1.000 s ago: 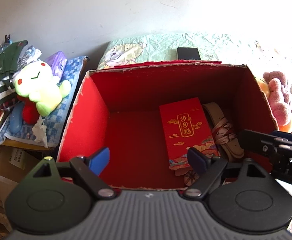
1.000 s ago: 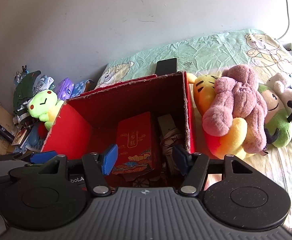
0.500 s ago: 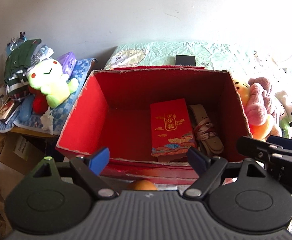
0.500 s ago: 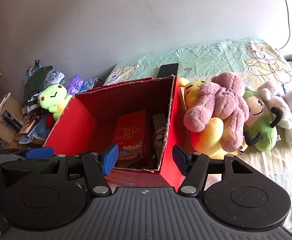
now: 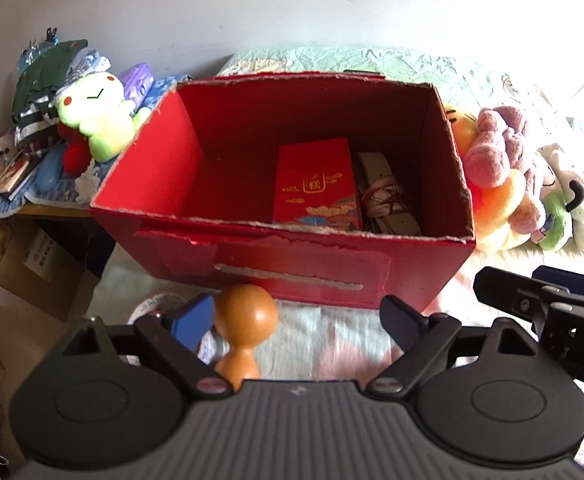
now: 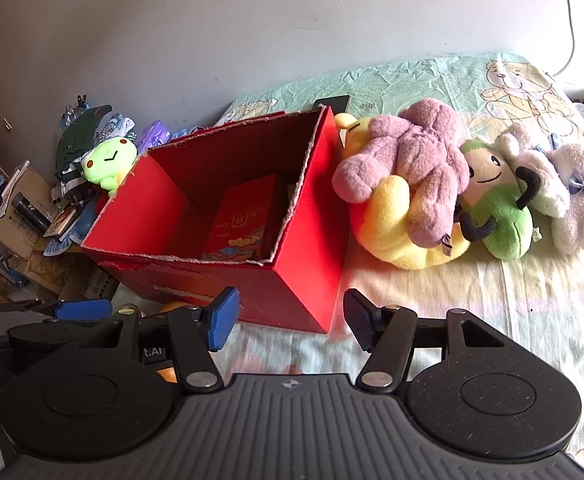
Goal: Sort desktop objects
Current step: 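Move the right gripper toward the brown pine cone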
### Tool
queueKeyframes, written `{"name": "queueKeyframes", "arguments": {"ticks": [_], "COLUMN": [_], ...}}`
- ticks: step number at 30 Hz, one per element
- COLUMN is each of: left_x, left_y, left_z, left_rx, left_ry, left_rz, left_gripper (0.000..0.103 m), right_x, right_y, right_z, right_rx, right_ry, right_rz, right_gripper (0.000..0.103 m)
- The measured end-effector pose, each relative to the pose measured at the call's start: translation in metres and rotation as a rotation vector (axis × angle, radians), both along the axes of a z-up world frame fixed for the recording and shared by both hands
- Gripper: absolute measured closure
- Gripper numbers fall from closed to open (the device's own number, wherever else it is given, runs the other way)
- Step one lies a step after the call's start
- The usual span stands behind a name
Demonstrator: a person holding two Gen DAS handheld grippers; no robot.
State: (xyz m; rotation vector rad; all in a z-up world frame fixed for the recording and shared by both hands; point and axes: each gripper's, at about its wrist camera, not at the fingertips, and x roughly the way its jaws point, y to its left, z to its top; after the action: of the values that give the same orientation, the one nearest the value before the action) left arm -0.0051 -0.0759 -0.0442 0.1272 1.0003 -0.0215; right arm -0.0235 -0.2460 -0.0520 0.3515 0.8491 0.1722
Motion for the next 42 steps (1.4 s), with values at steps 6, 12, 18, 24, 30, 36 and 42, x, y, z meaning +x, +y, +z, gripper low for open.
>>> {"name": "queueKeyframes", "arguments": {"ticks": [6,12,18,24,30,36,42], "left_x": [-0.007,-0.012,-0.012,-0.008,-0.007,-0.011,-0.019], "left_y": [-0.011,-0.019,-0.023,-0.03,-0.03,-0.023,-0.02], "left_z": [-0.017,-0.033,-0.056,-0.065,-0.068,-0.068,-0.076], "left_rx": [0.008,0.018,0.006,0.017,0.019,-0.008,-0.006], "left_ry": [0.047,0.083,0.149,0.171,0.175,0.162,0.17], "left_rz": [-0.014,-0.021,-0.05,-0.095,-0.116,-0.135,-0.158], "left_gripper": [0.013,0.013,0.013,0.013,0.013,0.013,0.012], "right_x": [-0.008,-0.013,-0.014,-0.011,-0.009,-0.008,-0.005], "right_y": [-0.008,-0.012,-0.019,-0.025,-0.026,-0.024,-0.025], "right_z": [-0.014,-0.029,-0.043,-0.046,-0.057,-0.058,-0.067], "right_rx": [0.008,0.009,0.018,0.03,0.045,0.057,0.083], "right_ry": [0.05,0.1,0.156,0.178,0.214,0.223,0.255], "right_rz": [-0.006,-0.013,-0.032,-0.047,-0.06,-0.046,-0.045], "right_gripper": [0.041,0.041,0.041,0.041,0.041,0.041,0.041]}}
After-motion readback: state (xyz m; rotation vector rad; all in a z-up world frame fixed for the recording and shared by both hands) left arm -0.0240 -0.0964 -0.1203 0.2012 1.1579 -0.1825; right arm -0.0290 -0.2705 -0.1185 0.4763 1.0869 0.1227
